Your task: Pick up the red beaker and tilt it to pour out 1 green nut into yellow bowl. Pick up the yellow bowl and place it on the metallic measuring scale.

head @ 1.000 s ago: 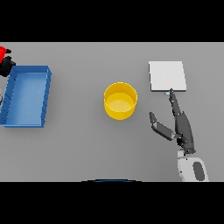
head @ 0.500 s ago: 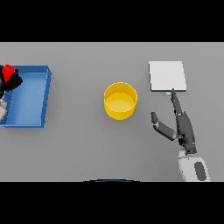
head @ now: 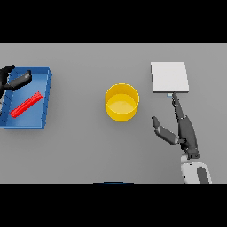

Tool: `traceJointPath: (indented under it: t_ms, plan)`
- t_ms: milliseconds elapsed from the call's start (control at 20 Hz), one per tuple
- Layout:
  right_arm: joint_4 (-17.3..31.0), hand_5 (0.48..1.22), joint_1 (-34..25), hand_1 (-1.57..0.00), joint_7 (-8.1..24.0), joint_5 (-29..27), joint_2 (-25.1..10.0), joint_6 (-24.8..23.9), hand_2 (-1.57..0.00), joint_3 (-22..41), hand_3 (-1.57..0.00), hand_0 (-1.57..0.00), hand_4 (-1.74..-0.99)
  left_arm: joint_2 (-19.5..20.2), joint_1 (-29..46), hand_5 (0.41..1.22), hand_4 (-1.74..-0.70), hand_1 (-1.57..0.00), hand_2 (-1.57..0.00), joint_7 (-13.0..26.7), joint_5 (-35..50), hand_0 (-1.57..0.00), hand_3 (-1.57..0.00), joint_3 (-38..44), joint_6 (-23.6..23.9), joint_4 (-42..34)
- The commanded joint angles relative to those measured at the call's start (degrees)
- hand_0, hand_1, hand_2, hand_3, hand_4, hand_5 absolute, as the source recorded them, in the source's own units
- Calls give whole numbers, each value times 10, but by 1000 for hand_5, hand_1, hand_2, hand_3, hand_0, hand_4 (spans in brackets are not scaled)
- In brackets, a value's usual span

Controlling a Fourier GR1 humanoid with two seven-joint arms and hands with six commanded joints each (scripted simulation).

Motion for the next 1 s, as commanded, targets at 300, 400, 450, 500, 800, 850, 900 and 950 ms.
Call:
traceJointPath:
  t_ms: [300, 400, 450, 500, 800, 850, 900, 950]
  plan:
    - [-1, 662, -10, 1, 36, 43, -8, -12, 1, 15, 1, 1, -1198, -3, 2, 671, -786, -41, -41, -48, 6, -50, -39, 20, 26, -1]
    - [8, 694, -32, 1, 24, 41, -17, 15, 1, 27, 1, 1, -1162, -3, 2, 679, -780, -26, -26, -58, 6, -32, -24, 22, 24, 5]
    - [6, 708, -49, 1, 22, 49, -30, 28, 1, 33, 1, 1, -1180, -4, 4, 685, -776, -20, -21, -52, 4, -25, -19, 18, 29, -2]
    - [10, 709, -63, 1, 28, 61, -43, 36, 1, 38, 1, 1, -1202, -10, 0, 693, -779, -16, -16, -48, 3, -20, -15, 17, 30, 5]
    - [41, 677, -163, 1, 61, 153, -125, 103, 1, 92, 1, 1, -1282, -21, -7, 709, -795, -3, -4, -53, 5, -5, -3, 16, 28, 16]
    - [53, 671, -183, 1, 52, 177, -137, 107, 1, 107, 1, 1, -1279, -24, -8, 708, -795, -3, -3, -54, 6, -3, -2, 15, 26, 17]
    - [62, 669, -204, 1, 52, 193, -149, 119, 1, 118, 1, 1, -1278, -25, -10, 708, -795, -2, -2, -50, 2, -3, -2, 13, 29, 19]
    - [71, 668, -225, 1, 53, 212, -158, 134, 1, 134, 1, 1, -1276, -20, -7, 712, -793, -1, -1, -50, 4, -2, -1, 14, 28, 13]
